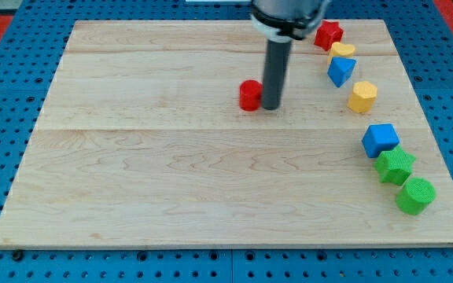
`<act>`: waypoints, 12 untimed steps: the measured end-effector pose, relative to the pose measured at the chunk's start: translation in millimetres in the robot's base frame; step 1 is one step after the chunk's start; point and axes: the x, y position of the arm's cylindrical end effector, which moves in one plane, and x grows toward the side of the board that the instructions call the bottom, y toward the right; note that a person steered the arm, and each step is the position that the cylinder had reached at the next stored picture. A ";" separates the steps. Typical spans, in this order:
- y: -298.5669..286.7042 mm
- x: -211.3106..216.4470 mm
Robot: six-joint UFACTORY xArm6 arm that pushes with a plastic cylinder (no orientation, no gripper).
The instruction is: Slide the green circle to the center
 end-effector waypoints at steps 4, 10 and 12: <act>48.9 75.7; 154.8 190.8; 269.7 201.8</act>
